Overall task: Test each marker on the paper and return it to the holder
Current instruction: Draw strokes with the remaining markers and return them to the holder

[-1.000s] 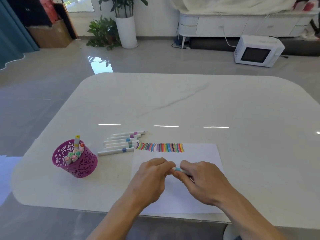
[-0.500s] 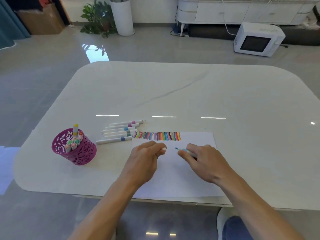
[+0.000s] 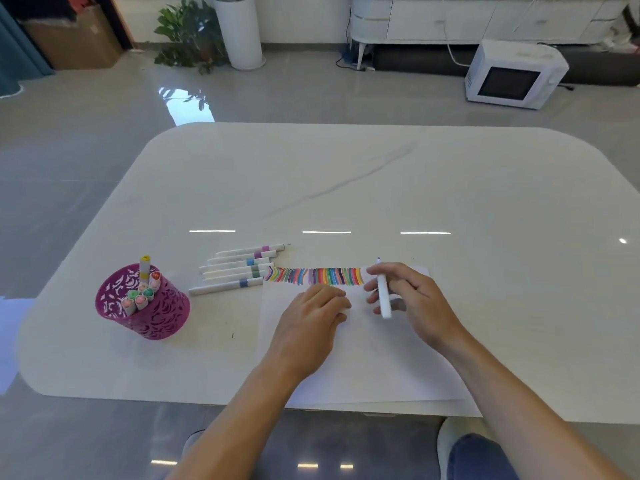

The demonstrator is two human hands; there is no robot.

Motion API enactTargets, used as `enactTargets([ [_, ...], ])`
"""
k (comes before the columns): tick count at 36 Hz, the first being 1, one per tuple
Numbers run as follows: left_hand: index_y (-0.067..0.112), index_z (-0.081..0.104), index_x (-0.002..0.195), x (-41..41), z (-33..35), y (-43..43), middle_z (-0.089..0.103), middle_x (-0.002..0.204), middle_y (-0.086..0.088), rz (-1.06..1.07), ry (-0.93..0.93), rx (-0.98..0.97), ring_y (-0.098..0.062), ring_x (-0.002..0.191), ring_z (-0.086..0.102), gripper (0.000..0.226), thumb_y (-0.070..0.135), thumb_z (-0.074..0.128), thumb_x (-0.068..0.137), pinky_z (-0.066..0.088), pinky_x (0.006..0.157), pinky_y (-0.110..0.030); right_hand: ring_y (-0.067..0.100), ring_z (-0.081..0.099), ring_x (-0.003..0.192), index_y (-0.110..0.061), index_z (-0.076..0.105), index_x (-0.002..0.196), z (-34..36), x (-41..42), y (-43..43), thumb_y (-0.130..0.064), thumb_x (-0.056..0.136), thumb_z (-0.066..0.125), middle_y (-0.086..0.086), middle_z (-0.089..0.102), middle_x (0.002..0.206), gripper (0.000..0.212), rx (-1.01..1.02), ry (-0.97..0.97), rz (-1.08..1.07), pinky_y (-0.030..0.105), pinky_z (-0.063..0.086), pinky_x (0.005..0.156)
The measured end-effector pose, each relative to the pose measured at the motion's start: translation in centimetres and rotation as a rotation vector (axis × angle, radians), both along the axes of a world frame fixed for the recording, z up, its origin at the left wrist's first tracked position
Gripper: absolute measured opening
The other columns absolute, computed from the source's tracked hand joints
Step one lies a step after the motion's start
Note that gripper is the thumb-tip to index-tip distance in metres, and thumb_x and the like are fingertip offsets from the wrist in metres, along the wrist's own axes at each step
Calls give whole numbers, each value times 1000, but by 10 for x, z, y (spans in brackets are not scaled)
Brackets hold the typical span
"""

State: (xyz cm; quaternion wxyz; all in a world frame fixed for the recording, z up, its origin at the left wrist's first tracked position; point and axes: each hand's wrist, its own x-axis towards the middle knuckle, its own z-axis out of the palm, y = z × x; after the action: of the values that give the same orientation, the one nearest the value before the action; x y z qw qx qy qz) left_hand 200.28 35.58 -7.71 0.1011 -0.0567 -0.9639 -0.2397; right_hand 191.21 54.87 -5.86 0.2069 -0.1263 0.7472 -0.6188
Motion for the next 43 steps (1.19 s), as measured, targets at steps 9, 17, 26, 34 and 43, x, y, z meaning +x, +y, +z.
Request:
enactTargets([
  [9,16,73,106,-2,-15,5,68,113,5,24,62,-48,-18,108,61,14,15,71,92,52,89,-32,21,68,61,-20,71,88,-17,-9,-9,-29,97,69,8,72,71,13,8,87,-152,29,55,57],
  [17,18,73,107,-6,-19,5,67,117,6,37,31,-34,-16,114,58,14,18,69,93,50,93,-31,24,68,61,-13,58,98,-29,-16,-17,-14,94,67,12,75,72,10,-40,45,-227,30,58,58],
  [26,20,71,112,-4,-14,2,64,126,8,37,-37,15,-12,123,52,17,22,63,98,43,102,-27,25,75,68,-2,56,92,-33,-18,-17,-13,93,73,9,78,77,20,-29,24,-273,27,60,62],
  [34,21,71,114,-4,-13,0,62,130,10,35,-74,34,-10,125,49,19,24,61,98,40,103,-26,23,76,69,-8,57,88,-38,-20,-19,-19,93,73,6,79,78,20,0,33,-264,27,60,63],
  [43,22,68,113,-7,-17,-1,53,143,10,53,-104,44,-13,133,43,16,26,59,99,37,107,-27,22,74,64,-5,56,85,-39,-20,-19,-14,92,72,8,77,74,20,5,35,-273,26,59,59],
])
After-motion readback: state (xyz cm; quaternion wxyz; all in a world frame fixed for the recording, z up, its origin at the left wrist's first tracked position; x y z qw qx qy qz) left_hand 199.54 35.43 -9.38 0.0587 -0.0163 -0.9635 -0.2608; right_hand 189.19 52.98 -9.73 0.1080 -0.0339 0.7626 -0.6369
